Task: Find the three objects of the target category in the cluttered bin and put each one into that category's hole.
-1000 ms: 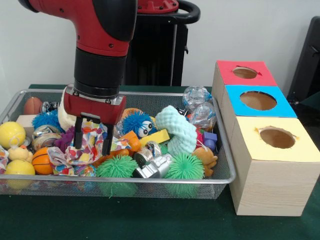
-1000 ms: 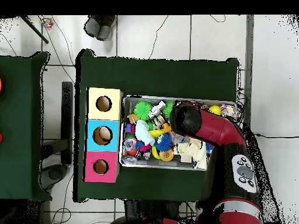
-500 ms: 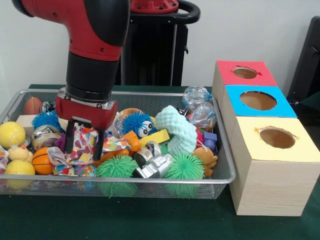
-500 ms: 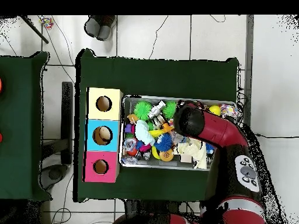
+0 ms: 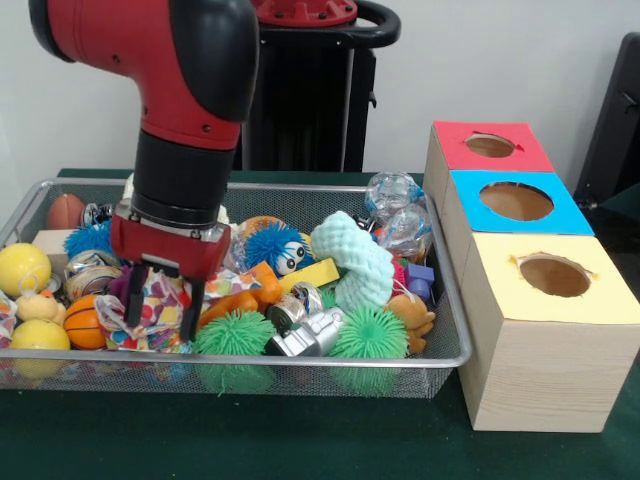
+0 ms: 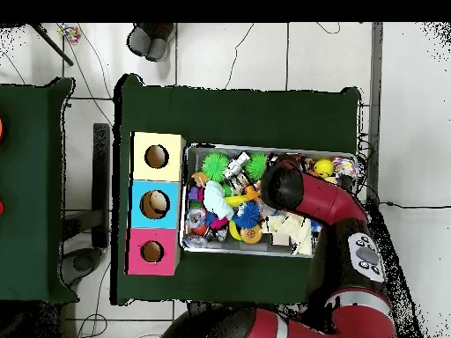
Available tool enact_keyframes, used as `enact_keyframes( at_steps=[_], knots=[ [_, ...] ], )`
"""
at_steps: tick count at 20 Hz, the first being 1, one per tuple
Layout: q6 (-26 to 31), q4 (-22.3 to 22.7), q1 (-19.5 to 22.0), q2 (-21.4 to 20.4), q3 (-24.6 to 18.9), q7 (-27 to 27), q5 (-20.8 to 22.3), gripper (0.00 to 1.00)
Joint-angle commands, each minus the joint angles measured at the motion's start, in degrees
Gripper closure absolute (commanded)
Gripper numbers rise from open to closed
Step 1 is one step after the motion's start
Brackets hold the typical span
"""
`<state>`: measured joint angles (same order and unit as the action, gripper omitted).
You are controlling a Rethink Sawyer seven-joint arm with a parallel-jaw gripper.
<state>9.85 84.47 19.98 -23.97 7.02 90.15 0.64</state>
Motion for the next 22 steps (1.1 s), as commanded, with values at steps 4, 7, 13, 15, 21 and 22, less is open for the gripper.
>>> enact_keyframes(
  at_steps=[4, 7, 13, 15, 21, 22],
  knots=[
    [-3.57, 8.36, -1.57, 3.21, 0.54, 11.91, 0.88, 0.0],
    [-4.75, 9.58, -1.41, 2.79, 0.28, 11.61, 1.2, 0.0],
    [-5.82, 13.52, -0.88, 0.25, -0.21, 11.33, 1.63, 0.0],
    [-5.71, 13.87, -0.34, 0.02, -0.47, 10.93, 1.67, 0.0],
    [-6.62, 16.17, 0.84, -1.32, -1.15, 10.38, 2.1, 0.0],
    [-6.68, 16.28, 0.98, -1.33, -1.3, 10.26, 2.1, 0.0]
  ],
)
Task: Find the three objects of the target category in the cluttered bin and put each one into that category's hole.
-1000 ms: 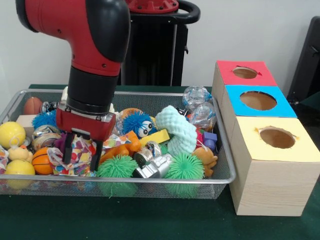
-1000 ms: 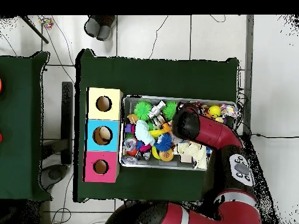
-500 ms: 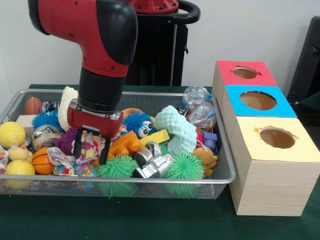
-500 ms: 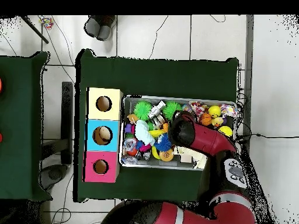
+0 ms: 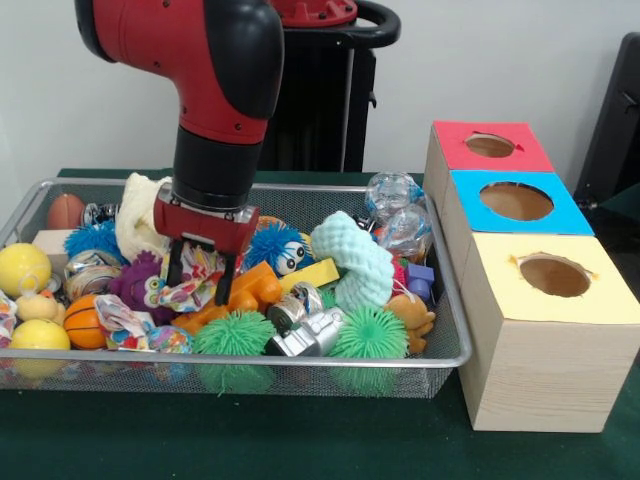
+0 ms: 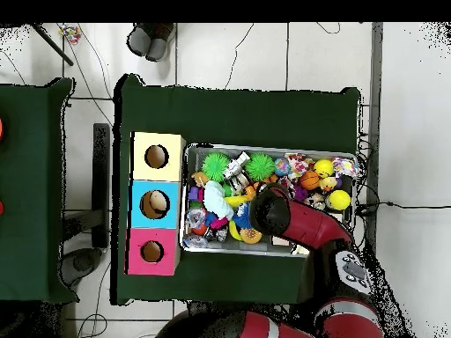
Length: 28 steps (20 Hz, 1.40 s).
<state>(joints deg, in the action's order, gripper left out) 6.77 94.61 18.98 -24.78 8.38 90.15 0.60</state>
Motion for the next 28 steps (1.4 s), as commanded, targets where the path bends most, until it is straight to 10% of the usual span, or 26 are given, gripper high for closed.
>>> enact_keyframes(
  at_steps=[1, 8, 9, 23, 28],
  knots=[
    [-3.66, 6.29, 2.08, -0.63, -2.76, 10.17, 2.12, 0.0],
    [-4.74, 7.1, 2.95, -1.11, -3.05, 9.54, 2.48, 0.0],
    [-5.01, 7.24, 3.15, -1.12, -3.29, 9.25, 2.75, 1.0],
    [-4.39, 6.53, 4.45, -0.5, -5.56, 7.99, 2.71, 1.0],
    [-1.54, 11.6, 5.01, -7.48, -6.87, 7.83, 2.93, 1.0]
  ],
)
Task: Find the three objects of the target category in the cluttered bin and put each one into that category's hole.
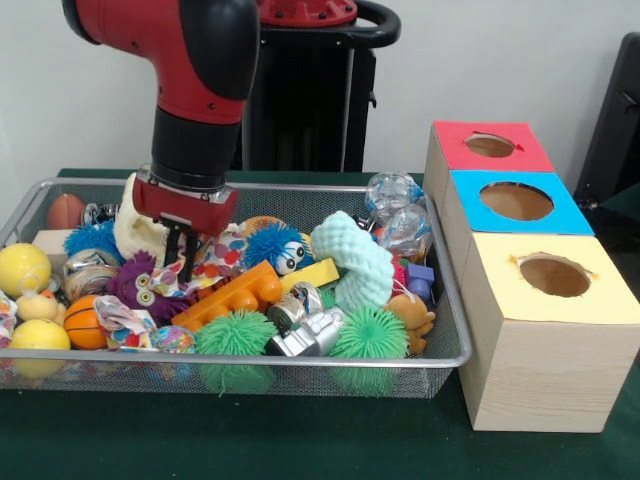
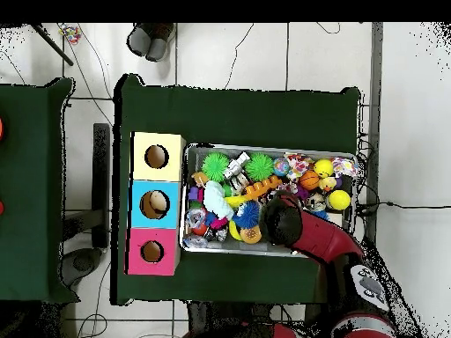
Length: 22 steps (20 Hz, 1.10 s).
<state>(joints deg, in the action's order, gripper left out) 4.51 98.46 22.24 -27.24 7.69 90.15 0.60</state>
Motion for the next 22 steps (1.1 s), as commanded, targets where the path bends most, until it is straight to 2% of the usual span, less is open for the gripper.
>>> enact_keyframes(
  at_steps=[1, 5, 10, 14, 22],
  knots=[
    [1.74, 8.87, 2.13, -6.68, -6.56, 7.72, 2.75, 1.0],
    [3.54, 13.18, 3.8, -11.36, -8.04, 7.42, 2.56, 1.0],
    [7.65, 14.46, 3.44, -16.22, -7.98, 7.18, 0.54, 1.0],
    [10.17, 16.37, 1.66, -20.19, -7.02, 7.68, -0.44, 1.0],
    [10.47, 20.19, -3.08, -23.62, -6.69, 10.2, -1.51, 1.0]
  ],
)
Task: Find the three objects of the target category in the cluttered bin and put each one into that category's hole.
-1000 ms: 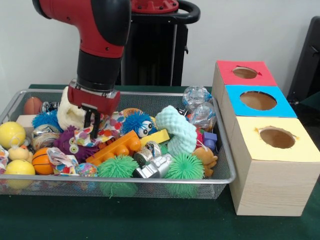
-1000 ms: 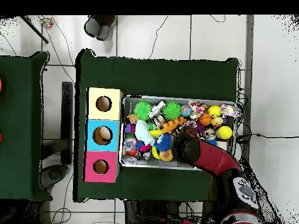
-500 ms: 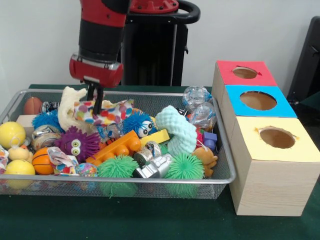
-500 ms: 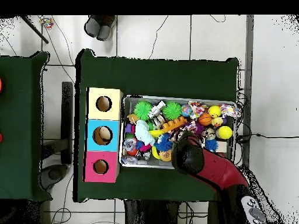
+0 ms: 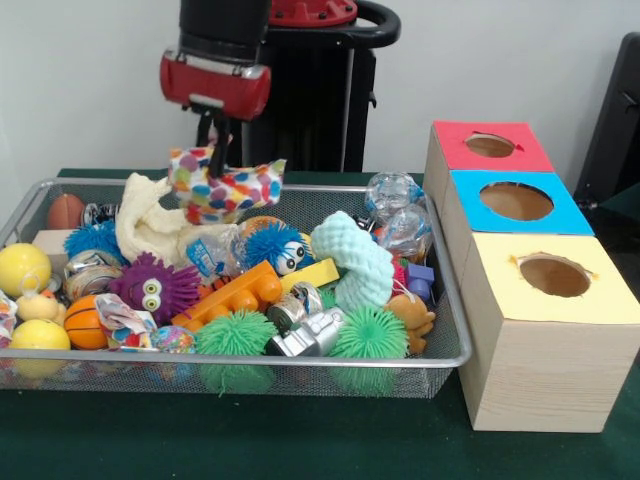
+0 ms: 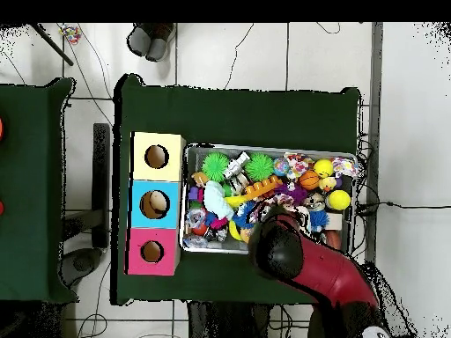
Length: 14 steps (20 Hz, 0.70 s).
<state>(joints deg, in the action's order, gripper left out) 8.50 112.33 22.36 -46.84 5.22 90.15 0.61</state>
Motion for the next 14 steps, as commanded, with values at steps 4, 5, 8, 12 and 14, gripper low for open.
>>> enact_keyframes(
  at_steps=[4, 5, 8, 12, 14],
  knots=[
    [7.55, 6.18, -8.1, -4.55, -2.06, 12.06, -2.47, 1.0],
    [7.6, 6.23, -9.67, -4.54, -1.07, 12.67, -2.58, 1.0],
    [9.35, 4.36, -14.31, -4.15, 1.66, 14.02, -3.53, 1.0],
    [11.33, 2.32, -19.54, -3.24, 3.66, 15.77, -5.38, 1.0],
    [11.78, 1.2, -21.6, -2.3, 3.84, 16.5, -6.56, 1.0]
  ],
)
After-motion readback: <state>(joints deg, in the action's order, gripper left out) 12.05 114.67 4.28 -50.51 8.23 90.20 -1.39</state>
